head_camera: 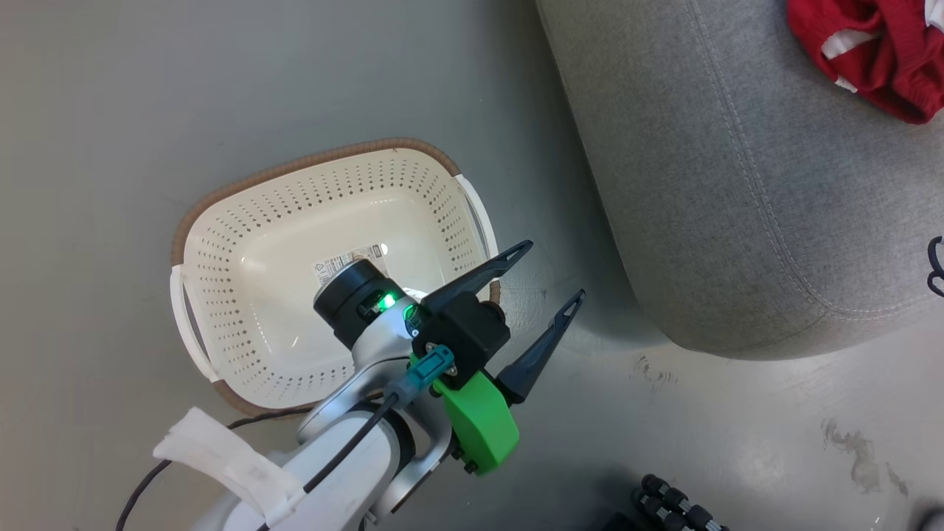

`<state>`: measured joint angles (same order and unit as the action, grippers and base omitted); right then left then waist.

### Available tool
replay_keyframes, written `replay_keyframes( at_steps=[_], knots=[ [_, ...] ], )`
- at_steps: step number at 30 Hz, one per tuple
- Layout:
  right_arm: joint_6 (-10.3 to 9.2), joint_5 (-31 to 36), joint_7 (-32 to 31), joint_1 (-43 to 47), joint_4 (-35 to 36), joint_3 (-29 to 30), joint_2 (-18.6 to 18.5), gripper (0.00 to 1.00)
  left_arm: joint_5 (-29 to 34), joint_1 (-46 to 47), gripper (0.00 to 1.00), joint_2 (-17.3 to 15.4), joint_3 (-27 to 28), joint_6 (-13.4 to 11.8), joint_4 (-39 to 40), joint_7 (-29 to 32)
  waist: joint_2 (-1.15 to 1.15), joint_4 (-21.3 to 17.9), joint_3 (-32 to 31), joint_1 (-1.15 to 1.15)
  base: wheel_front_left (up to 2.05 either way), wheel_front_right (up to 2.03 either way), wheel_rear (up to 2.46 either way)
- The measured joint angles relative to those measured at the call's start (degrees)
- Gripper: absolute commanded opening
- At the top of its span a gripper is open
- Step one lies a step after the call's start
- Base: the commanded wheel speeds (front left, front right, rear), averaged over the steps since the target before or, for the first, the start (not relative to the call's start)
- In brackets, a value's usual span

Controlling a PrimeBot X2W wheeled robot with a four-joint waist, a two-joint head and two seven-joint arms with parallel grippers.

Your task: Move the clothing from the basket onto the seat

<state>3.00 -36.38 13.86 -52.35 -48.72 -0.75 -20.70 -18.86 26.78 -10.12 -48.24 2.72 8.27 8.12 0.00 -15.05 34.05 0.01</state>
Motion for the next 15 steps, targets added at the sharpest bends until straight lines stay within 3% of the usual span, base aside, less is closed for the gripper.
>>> replay_keyframes(
  at_steps=[1, 3, 4, 5, 15],
  knots=[
    [0.01, 0.04, 0.1, -0.08, -0.07, -0.12, 0.09, 0.01, 0.0, 0.16, 1.0, -0.01, 0.01, 0.12, -0.21, -0.2, 0.0, -0.02, -0.1, 0.0, 0.0, 0.0, 0.0],
    [0.56, 0.24, 0.32, -0.22, -0.54, -0.45, 0.12, 0.44, -0.01, 0.3, 1.0, -0.02, 0.02, 0.31, -0.54, -0.71, 0.0, -0.05, -0.47, 0.0, 0.0, 0.0, 0.0],
    [0.6, 0.68, 0.33, -0.27, -0.7, -0.78, 0.07, 0.95, -0.01, 0.3, 1.0, -0.01, 0.02, 0.31, -0.65, -0.88, 0.0, -0.06, -0.71, 0.0, 0.0, 0.0, 0.0],
    [0.63, 0.98, 0.41, -0.31, -0.86, -1.09, -0.02, 1.0, -0.03, 0.3, 1.0, 0.02, 0.01, 0.32, -0.79, -1.13, 0.0, -0.05, -0.96, 0.0, 0.0, 0.0, 0.0],
    [2.36, 4.56, 0.48, 0.12, -2.78, -4.75, -0.25, 1.0, -0.6, 0.29, 1.0, 0.6, 0.0, 0.85, -2.81, -3.49, 0.0, 0.19, -4.1, 0.0, 0.0, 0.0, 0.0]
  ],
)
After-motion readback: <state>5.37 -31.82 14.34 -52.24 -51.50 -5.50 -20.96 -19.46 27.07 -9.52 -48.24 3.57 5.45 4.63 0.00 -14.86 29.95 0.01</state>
